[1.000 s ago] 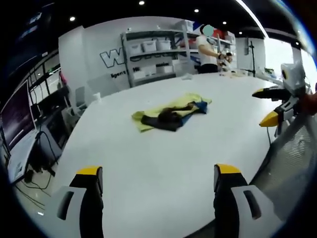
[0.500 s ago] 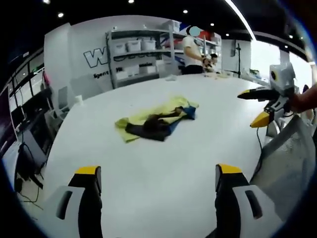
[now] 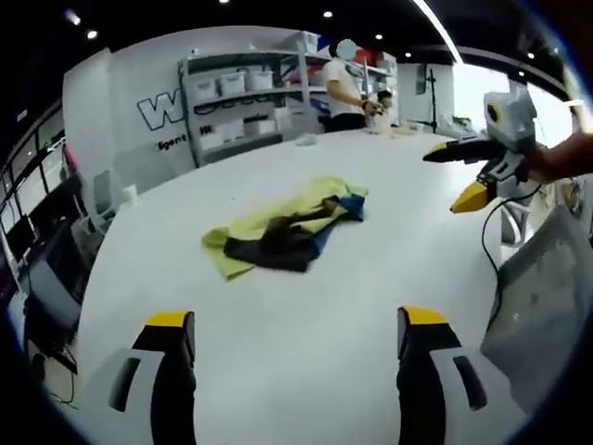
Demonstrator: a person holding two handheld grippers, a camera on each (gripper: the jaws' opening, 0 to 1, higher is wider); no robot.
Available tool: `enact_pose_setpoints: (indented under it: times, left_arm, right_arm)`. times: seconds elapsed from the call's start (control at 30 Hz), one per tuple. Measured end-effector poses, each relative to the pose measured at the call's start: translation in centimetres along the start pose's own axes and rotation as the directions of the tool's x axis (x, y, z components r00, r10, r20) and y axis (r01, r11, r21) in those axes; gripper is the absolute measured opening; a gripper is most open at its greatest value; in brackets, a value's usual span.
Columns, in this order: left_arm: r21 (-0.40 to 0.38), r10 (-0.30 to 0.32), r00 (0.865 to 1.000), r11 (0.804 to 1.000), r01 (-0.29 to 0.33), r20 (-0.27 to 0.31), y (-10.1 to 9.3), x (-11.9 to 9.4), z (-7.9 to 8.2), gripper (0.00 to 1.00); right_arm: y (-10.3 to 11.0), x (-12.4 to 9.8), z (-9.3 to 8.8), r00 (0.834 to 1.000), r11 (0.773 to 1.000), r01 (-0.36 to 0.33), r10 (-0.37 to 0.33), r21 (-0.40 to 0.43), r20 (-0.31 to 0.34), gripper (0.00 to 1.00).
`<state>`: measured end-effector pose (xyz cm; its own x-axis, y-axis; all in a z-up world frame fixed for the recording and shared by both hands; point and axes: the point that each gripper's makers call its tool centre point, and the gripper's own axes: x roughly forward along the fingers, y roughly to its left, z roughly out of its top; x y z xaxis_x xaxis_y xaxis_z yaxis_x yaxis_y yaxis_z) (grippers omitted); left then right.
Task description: Fold the garment on the visible template until the final outline fits inside the template.
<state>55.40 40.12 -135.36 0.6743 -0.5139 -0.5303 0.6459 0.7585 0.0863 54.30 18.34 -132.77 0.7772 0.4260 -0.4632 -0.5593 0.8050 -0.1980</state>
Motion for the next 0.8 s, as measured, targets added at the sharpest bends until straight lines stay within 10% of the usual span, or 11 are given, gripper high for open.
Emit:
enact_pose_setpoints:
  times: [0.8]
  left_arm:
    - [-0.063,-0.012,1.0,0.998,0.013,0.022,2.4,3.1,2.2,0.84]
  right_arm:
    - [-2.6,3.7,-0.7,0.999,0.999,-0.007,0.009,0.049,-0.051,0.67]
